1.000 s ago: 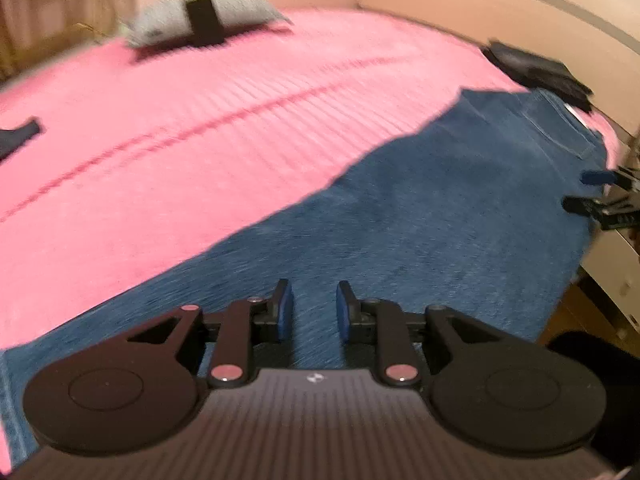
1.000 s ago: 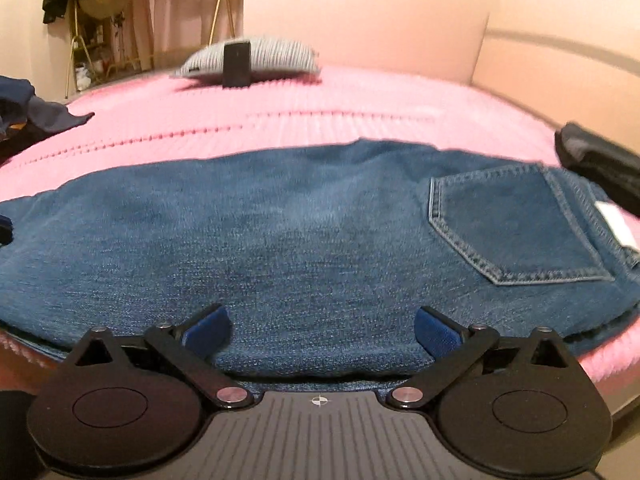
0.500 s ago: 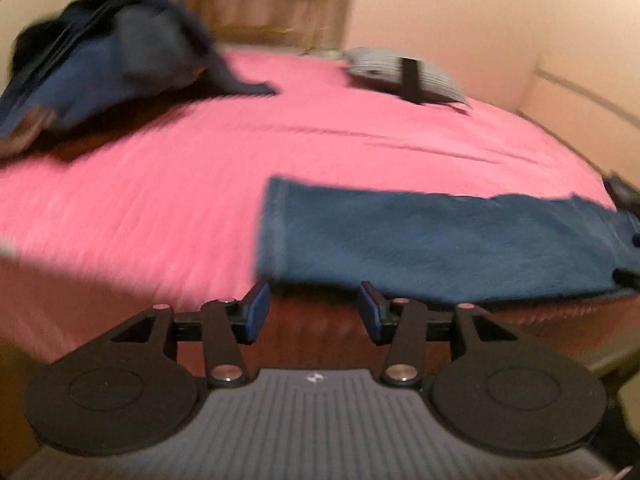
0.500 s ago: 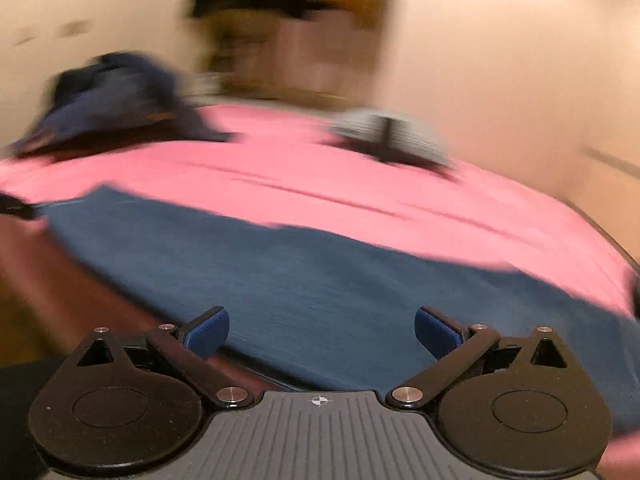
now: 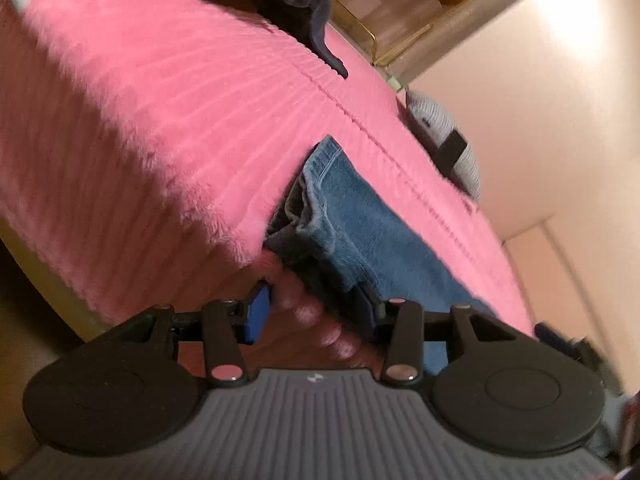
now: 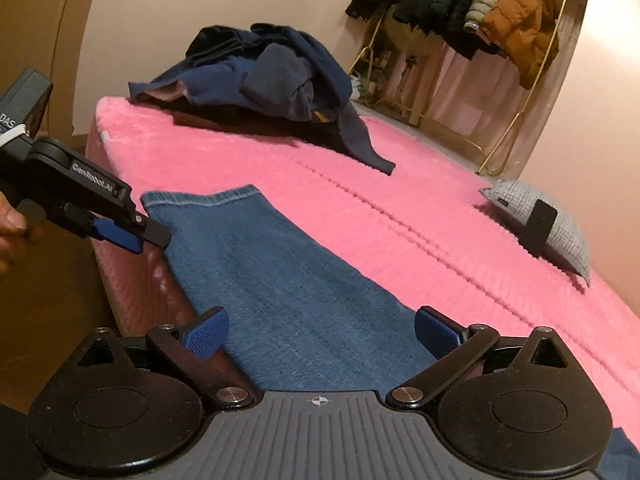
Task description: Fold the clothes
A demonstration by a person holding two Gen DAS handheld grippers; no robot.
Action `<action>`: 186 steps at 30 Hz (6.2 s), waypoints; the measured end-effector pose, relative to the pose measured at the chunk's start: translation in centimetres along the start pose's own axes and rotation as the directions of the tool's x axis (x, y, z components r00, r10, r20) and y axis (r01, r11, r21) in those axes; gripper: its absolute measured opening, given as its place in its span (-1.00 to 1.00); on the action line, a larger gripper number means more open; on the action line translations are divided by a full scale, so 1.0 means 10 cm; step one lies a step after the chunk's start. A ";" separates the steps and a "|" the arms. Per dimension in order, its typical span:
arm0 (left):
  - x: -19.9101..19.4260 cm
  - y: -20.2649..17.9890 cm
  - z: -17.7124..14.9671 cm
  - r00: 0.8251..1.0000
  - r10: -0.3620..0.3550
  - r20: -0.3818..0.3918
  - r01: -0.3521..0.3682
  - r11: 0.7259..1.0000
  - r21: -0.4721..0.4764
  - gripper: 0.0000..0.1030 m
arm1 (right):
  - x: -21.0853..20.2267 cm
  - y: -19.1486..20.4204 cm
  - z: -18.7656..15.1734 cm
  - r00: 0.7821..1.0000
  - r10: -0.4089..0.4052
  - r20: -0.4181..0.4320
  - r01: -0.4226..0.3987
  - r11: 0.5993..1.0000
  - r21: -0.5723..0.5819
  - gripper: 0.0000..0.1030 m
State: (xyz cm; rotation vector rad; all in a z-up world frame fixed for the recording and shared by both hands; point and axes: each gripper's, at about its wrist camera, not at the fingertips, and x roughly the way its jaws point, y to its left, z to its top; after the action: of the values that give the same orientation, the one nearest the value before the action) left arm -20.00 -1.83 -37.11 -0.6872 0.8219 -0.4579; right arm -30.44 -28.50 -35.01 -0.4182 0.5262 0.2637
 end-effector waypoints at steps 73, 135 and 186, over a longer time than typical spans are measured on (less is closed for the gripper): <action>1.27 -3.29 -1.68 0.965 0.018 -0.262 0.237 0.367 0.900 -0.37 | -2.24 -1.71 -1.91 0.896 -0.435 -0.089 0.292 0.425 0.857 0.96; 1.80 -2.73 -1.27 0.947 0.070 -0.312 0.265 0.375 0.888 -0.08 | -1.65 -1.65 -1.76 0.907 -0.376 -0.191 0.363 0.464 0.808 0.48; 1.26 -2.72 -1.34 0.921 -0.117 -0.372 0.193 -0.692 0.696 -0.85 | -0.75 -0.63 -1.34 0.882 -0.401 -0.247 0.342 0.906 -0.251 -0.74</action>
State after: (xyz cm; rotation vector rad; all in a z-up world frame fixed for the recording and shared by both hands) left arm -25.93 -33.57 -30.76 1.2934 -0.2079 -1.4226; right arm -40.25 -41.13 -39.55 -0.7532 0.6999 -0.1256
